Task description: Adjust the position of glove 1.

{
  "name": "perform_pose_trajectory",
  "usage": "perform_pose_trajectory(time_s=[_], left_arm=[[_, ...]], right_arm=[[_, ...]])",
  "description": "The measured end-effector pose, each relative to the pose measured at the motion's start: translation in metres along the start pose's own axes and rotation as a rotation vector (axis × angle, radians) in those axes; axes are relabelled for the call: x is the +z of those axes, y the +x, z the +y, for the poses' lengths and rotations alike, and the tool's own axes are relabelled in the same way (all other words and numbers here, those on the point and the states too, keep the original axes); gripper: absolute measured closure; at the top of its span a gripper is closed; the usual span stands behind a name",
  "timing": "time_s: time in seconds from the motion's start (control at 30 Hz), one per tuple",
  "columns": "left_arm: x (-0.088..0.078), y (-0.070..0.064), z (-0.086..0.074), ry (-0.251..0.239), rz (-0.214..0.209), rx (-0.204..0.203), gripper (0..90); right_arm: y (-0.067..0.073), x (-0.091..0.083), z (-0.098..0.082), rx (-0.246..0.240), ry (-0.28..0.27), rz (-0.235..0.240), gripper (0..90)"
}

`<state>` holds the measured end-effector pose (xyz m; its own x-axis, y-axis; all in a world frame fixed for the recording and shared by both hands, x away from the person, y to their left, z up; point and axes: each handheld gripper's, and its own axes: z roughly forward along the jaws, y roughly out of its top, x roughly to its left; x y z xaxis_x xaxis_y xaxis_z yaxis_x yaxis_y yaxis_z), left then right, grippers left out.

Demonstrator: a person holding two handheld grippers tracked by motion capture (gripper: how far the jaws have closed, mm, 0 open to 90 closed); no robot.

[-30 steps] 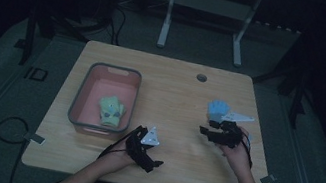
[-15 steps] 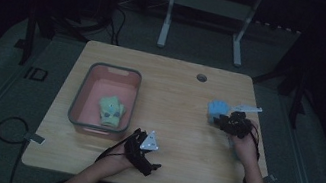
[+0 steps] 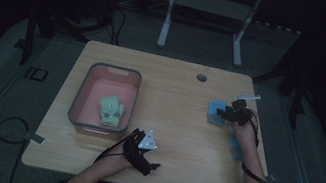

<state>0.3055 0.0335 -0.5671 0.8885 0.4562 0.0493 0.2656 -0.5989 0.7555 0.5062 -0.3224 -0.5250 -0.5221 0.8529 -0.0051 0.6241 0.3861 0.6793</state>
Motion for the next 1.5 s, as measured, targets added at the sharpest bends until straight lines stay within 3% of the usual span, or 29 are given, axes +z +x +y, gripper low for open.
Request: perform_pose_trajectory(time_s=[0.27,0.37,0.43,0.5,0.57,0.73,1.0,1.27,1.5], left_arm=[[0.0,0.0,0.0,0.0,0.002,0.004,2.2],[0.0,-0.001,0.0,0.003,0.005,0.009,2.2],[0.0,-0.001,0.0,0.003,0.006,0.011,2.2],[0.0,-0.001,0.0,0.004,0.007,0.011,2.2],[0.0,-0.001,0.0,0.003,0.01,0.013,2.2],[-0.002,0.0,0.0,-0.01,0.02,0.012,2.2],[-0.002,0.0,0.0,-0.003,0.023,0.018,2.2],[-0.002,0.0,0.0,-0.007,0.021,0.014,2.2],[-0.002,0.0,0.0,-0.007,0.02,0.016,2.2]], right_arm=[[-0.002,0.021,-0.002,-0.036,0.059,0.0,50.7],[-0.001,0.022,-0.003,-0.033,0.054,0.001,53.2],[0.0,0.021,-0.003,-0.043,0.055,-0.002,57.9],[0.001,0.021,-0.002,-0.046,0.061,0.001,70.0],[0.003,0.021,-0.001,-0.037,0.071,0.005,76.3],[0.005,0.019,0.004,-0.012,0.101,0.0,79.9],[0.024,-0.012,0.02,-0.025,0.019,0.043,80.3],[0.067,-0.052,0.033,-0.062,-0.075,0.081,80.3],[0.098,-0.078,0.032,-0.057,-0.13,0.096,80.3]])
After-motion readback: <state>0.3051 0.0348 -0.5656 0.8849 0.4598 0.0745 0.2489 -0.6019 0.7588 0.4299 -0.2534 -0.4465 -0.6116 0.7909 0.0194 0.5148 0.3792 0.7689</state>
